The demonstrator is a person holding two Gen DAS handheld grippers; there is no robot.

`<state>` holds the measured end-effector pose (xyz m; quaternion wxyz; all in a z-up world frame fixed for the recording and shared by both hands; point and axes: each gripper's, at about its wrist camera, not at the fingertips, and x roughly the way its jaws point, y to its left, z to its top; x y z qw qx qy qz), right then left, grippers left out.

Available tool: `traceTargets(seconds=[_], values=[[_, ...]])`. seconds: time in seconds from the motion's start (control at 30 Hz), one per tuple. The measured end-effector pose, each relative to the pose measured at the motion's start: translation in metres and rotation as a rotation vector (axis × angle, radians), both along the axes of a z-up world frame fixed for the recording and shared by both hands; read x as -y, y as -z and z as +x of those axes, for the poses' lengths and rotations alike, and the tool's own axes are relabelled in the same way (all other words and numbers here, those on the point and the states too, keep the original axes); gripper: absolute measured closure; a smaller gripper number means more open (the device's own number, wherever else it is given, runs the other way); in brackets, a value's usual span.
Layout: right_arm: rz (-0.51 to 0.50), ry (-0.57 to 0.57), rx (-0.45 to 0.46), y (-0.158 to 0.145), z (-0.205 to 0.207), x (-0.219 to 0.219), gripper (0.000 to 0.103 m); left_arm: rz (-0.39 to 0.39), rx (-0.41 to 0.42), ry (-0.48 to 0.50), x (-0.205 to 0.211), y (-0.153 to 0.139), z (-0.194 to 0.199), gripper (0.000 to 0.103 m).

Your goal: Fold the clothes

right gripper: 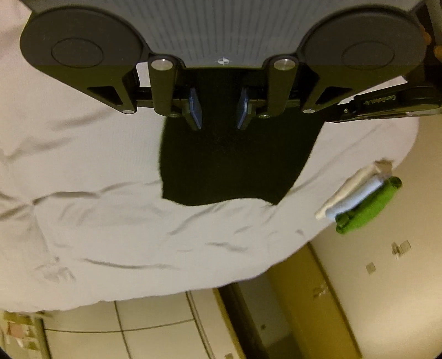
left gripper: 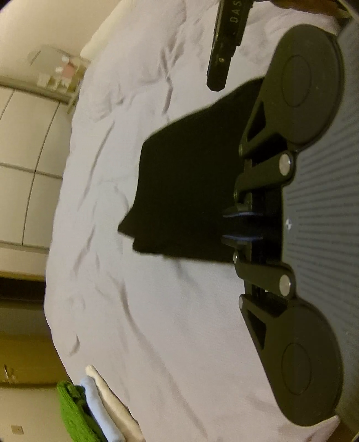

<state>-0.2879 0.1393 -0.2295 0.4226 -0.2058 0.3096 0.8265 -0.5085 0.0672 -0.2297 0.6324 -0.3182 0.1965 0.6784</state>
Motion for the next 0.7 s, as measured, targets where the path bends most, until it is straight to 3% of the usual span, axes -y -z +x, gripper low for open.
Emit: traceTargets(seconds=[0.13, 0.3, 0.37, 0.53, 0.6, 0.67, 0.7], values=[[-0.010, -0.022, 0.005, 0.000, 0.010, 0.028, 0.069, -0.037, -0.013, 0.000, 0.015, 0.012, 0.005, 0.094], [-0.012, -0.060, 0.127, 0.030, -0.007, 0.040, 0.065, -0.090, -0.035, -0.040, 0.009, 0.039, 0.006, 0.095], [-0.026, -0.068, 0.156, 0.039, -0.010, 0.041, 0.058, -0.092, -0.062, -0.046, 0.009, 0.039, 0.011, 0.096], [-0.046, -0.043, 0.111, 0.025, 0.004, 0.047, 0.058, -0.090, -0.074, -0.070, 0.020, 0.022, 0.016, 0.095], [-0.053, -0.032, 0.096, 0.019, 0.009, 0.049, 0.052, -0.101, -0.077, -0.077, 0.026, 0.013, 0.020, 0.089], [-0.057, -0.017, 0.109, 0.010, 0.010, 0.052, 0.037, -0.119, -0.089, -0.091, 0.031, 0.007, 0.025, 0.077], [-0.063, -0.011, 0.116, 0.005, 0.010, 0.053, 0.031, -0.130, -0.100, -0.099, 0.033, 0.004, 0.029, 0.076]])
